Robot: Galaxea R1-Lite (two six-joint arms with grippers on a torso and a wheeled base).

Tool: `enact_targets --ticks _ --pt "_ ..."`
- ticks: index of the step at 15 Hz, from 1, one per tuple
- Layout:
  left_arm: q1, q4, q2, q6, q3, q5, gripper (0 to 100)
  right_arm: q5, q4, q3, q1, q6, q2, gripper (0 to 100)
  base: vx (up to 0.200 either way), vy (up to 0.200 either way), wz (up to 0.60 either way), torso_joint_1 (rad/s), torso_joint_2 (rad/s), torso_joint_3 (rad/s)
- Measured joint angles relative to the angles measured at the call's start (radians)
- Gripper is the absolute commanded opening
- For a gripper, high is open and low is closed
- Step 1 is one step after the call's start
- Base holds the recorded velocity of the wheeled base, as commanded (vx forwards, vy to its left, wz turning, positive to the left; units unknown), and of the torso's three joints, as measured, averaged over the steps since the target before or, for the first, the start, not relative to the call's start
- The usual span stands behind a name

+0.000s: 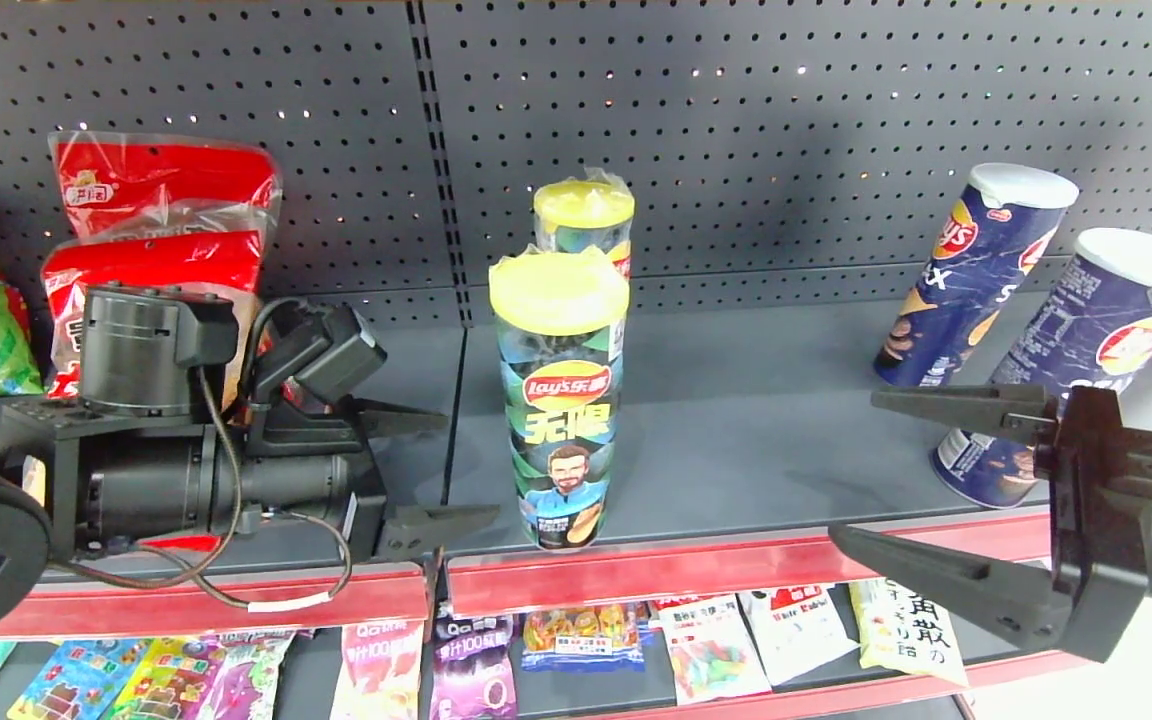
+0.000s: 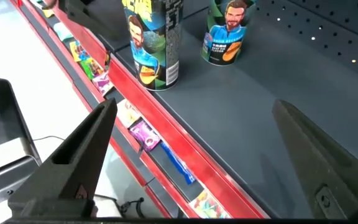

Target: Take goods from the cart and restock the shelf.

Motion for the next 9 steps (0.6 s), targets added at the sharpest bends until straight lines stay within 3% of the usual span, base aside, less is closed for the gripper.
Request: enact_targets --ticks 9 --pt "-0.016 -0.057 0.062 0.0 -0.023 0.007 100 0.0 0.0 -0.001 -0.006 0.002 -0.014 100 0.0 0.0 0.0 0.0 0.0 0.0"
